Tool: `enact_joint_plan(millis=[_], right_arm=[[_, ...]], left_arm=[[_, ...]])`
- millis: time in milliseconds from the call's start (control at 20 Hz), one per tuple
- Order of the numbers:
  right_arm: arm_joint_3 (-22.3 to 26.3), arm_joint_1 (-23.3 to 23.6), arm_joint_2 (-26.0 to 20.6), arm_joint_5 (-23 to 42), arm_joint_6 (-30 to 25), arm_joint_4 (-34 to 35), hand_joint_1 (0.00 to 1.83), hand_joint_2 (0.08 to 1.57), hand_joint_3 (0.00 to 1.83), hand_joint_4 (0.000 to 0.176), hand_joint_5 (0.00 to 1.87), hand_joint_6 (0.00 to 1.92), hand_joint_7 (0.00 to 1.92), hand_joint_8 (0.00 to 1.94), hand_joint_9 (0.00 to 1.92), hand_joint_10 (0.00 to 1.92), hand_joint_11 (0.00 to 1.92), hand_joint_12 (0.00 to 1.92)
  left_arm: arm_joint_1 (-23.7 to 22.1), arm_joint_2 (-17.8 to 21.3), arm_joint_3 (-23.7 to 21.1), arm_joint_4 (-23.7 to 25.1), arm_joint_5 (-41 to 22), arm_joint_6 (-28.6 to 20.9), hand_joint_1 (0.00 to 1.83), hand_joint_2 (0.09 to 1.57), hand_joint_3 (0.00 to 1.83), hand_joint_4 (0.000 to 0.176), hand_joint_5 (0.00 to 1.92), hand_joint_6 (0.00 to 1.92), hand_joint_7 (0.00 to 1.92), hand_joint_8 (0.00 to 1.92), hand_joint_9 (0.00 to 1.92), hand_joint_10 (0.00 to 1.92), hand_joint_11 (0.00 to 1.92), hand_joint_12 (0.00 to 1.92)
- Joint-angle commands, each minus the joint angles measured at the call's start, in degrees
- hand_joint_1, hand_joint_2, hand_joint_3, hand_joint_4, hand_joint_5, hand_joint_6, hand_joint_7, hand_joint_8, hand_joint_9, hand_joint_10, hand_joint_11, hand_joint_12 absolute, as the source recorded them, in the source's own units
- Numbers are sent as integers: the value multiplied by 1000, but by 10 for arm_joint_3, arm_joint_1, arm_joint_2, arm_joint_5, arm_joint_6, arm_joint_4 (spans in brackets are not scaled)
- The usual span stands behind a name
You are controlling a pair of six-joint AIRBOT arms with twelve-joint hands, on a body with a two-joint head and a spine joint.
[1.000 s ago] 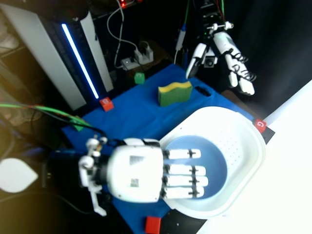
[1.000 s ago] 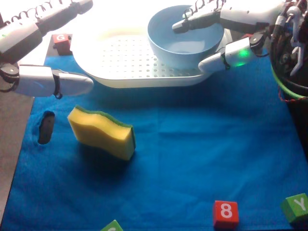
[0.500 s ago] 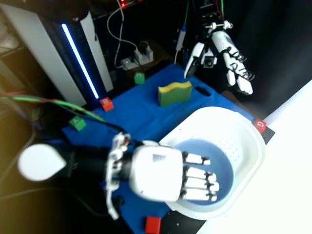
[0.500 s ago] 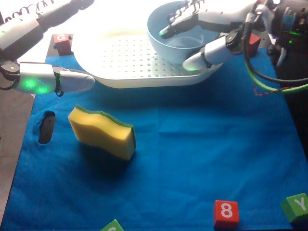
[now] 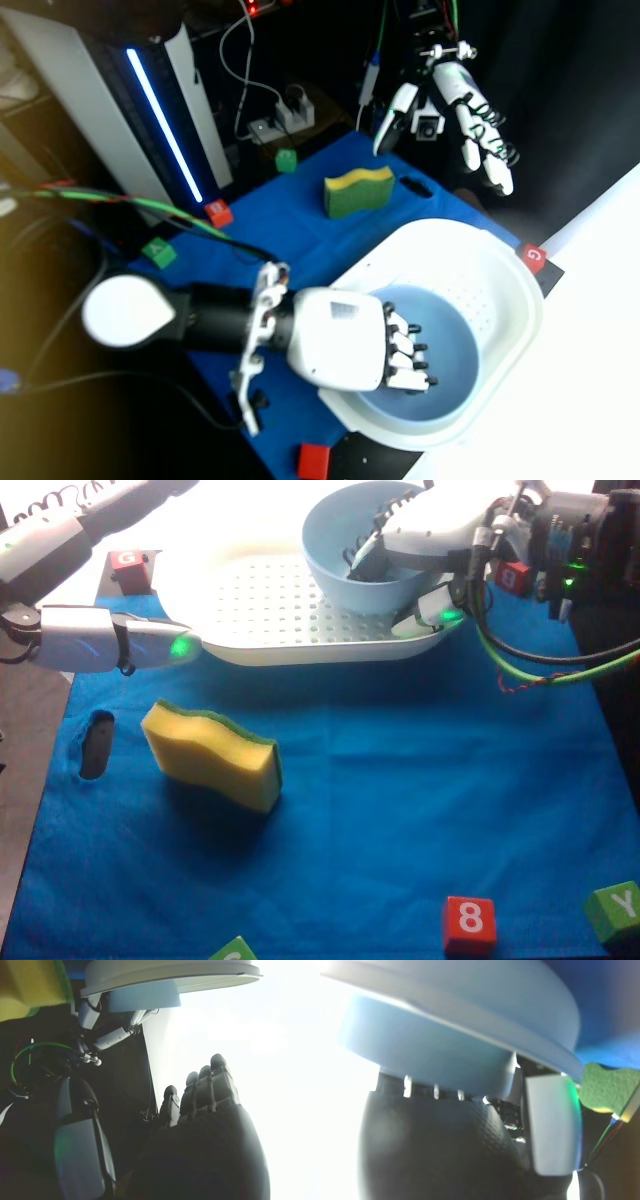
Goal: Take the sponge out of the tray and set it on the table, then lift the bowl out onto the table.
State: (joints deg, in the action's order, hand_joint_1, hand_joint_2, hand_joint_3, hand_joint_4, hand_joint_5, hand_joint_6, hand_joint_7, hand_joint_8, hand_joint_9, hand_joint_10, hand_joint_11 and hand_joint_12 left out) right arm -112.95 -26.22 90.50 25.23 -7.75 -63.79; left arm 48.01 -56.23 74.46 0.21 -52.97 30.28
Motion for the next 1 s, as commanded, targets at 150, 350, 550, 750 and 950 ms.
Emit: enact_joint_plan(millis=[150,350,550,750,950], right_arm=[[-19,6,12,9,1,8,1072,1285,7,0,656,1492,453,1859,669,1898,844,1844],[-25,6,16,8,1,7,1398,1238,0,0,687,1918,809,1940,1088,1921,1290,1920],[-27,6,16,8,1,7,1472,1185,1,77,818,1921,996,1941,1352,1921,1522,1921],[-28,8,9,25,-9,7,1613,1214,10,86,893,1921,1250,1941,1495,1921,1579,1921],[-42,15,5,96,-59,25,1699,1163,0,157,849,1921,1168,1941,1395,1921,1406,1921]], left_arm=[[-10,-4,4,-14,-74,-6,697,949,8,168,64,9,64,9,51,8,61,65],[-10,-5,5,-14,-76,-8,692,945,3,172,77,10,80,10,69,11,79,80],[-10,-5,6,-14,-77,-9,711,956,0,173,95,1,90,1,71,1,6,282],[-9,-6,5,-14,-79,-11,715,956,0,157,97,0,99,1,77,2,0,344],[-9,-7,4,-15,-84,-14,712,963,1,150,91,0,103,1,86,2,0,358]])
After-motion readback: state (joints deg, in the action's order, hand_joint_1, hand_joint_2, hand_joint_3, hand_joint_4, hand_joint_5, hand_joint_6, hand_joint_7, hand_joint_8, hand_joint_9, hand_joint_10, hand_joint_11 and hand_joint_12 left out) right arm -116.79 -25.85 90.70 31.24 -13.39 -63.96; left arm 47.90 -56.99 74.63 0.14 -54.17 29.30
